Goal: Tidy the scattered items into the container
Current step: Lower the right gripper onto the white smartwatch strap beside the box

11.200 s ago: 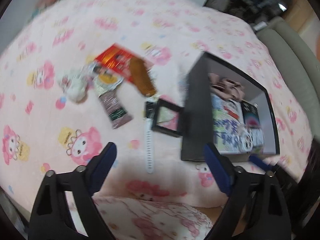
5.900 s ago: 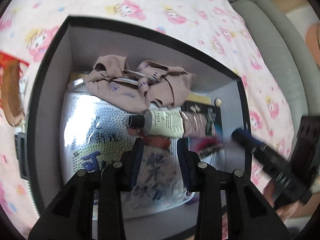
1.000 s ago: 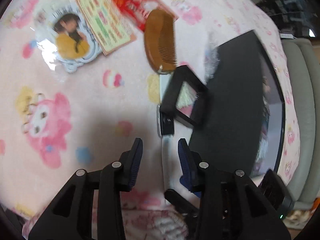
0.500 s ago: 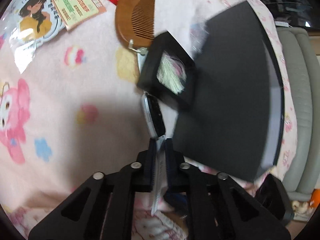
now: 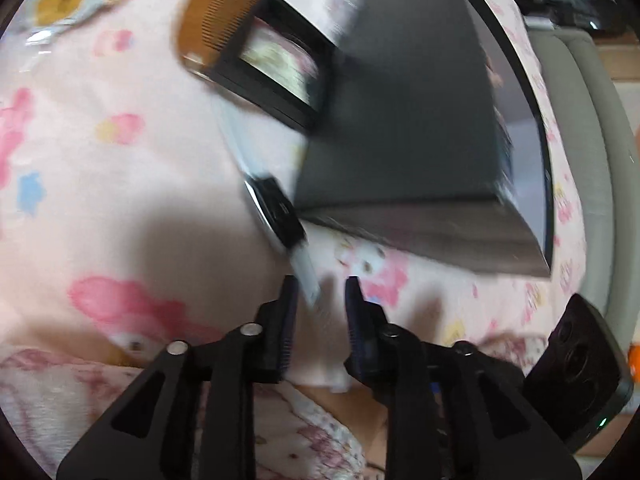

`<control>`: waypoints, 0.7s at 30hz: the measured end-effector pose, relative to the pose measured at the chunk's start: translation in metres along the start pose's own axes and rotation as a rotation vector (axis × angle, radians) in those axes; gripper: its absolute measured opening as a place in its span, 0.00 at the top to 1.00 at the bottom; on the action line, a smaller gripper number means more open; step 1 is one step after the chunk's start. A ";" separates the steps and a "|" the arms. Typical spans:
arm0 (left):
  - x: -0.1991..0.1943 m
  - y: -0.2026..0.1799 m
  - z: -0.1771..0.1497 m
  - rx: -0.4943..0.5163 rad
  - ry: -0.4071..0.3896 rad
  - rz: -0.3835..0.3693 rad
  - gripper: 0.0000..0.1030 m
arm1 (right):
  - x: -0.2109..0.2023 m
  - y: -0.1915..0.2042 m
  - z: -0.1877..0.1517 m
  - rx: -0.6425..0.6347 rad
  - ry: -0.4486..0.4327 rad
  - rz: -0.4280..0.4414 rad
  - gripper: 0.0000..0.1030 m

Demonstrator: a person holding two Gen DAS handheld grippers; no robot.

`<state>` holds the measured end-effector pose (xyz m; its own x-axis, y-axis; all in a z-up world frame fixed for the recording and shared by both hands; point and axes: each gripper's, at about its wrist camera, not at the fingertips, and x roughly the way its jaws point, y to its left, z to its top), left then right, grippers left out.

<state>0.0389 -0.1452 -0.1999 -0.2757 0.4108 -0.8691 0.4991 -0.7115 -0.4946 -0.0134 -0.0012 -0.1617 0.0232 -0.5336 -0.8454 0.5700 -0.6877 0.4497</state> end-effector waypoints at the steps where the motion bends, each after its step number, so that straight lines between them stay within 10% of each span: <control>1: -0.001 -0.003 0.009 -0.009 -0.027 0.017 0.71 | 0.002 -0.002 -0.002 -0.005 0.010 -0.025 0.91; 10: 0.000 0.013 0.012 -0.071 -0.101 0.100 0.60 | 0.063 0.009 0.012 -0.047 0.084 -0.120 0.81; 17: 0.002 0.023 0.008 -0.070 -0.098 0.107 0.60 | 0.050 -0.007 0.002 0.056 0.039 -0.060 0.90; 21: 0.001 0.028 0.004 -0.071 -0.099 0.091 0.57 | 0.027 -0.009 -0.008 0.062 -0.033 -0.170 0.90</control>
<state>0.0490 -0.1672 -0.2149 -0.3049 0.2853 -0.9087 0.5818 -0.6996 -0.4148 -0.0109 -0.0052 -0.1905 -0.0969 -0.4220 -0.9014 0.5119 -0.7978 0.3185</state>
